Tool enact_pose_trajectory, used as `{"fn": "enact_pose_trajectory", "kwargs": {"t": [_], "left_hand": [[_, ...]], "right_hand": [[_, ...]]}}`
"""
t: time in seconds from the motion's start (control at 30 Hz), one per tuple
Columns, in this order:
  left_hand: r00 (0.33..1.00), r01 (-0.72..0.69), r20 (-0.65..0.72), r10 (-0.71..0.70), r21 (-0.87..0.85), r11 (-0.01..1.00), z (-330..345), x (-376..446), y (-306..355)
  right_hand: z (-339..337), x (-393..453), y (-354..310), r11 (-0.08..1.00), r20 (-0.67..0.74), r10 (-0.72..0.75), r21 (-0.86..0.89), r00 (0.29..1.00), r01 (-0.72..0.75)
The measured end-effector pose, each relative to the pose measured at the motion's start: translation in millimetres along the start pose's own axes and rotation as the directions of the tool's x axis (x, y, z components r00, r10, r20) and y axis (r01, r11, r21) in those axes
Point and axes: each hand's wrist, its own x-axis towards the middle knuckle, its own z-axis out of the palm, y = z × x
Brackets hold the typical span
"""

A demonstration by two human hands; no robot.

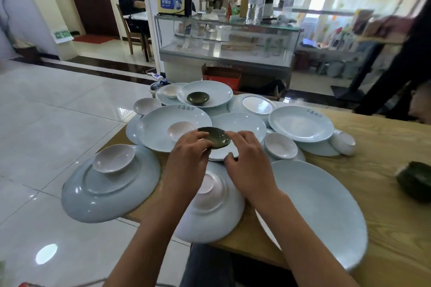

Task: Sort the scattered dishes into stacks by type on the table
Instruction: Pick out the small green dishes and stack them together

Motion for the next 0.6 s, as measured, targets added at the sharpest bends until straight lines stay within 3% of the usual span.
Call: {"fn": "enact_pose_trajectory", "kwargs": {"t": [0.6], "left_hand": [[0.935,-0.239,0.229,0.272,-0.161,0.958,90.6,43.6,145.5]], "right_hand": [[-106.5,-34.6,133.4,0.976,-0.306,0.212,0.020,0.928,-0.216]]}}
